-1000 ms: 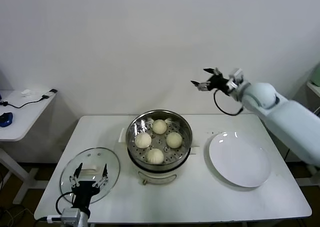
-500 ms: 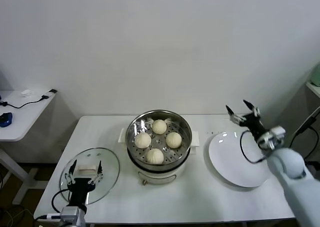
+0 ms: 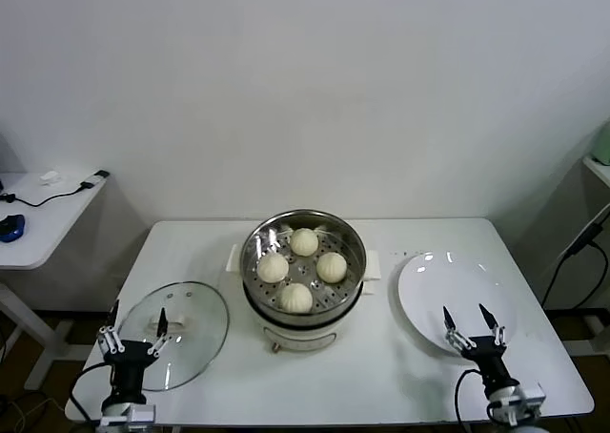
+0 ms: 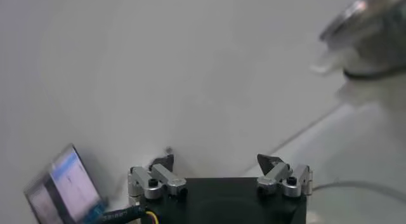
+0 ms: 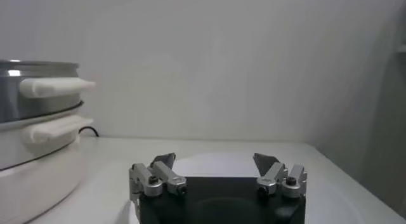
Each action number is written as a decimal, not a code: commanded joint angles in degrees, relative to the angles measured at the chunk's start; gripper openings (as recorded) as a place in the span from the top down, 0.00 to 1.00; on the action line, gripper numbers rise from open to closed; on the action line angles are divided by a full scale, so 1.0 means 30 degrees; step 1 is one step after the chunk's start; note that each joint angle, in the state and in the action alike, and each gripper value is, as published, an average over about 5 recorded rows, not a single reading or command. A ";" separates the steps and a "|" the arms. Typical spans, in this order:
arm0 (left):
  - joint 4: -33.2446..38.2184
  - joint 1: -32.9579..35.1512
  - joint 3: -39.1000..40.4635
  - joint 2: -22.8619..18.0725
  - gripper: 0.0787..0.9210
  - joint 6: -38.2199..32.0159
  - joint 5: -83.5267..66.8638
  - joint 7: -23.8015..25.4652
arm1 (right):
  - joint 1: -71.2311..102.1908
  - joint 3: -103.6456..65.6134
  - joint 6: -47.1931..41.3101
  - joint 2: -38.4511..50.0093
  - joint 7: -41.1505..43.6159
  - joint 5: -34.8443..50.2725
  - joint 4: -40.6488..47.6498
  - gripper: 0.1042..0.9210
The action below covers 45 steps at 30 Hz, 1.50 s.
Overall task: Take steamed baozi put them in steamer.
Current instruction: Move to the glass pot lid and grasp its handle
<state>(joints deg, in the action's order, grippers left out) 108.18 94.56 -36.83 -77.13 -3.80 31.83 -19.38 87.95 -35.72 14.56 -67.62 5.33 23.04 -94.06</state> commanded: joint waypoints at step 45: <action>-0.9543 -0.4804 0.0355 0.0315 0.24 0.1493 1.5087 -0.3093 | 0.2313 -0.1074 0.1217 -0.1964 -0.0662 -0.0821 -0.0215 0.12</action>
<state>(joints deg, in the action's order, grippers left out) 81.16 81.13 -35.92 -76.23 0.31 75.81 -28.99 94.46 -38.91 17.91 -73.48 3.32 20.61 -95.00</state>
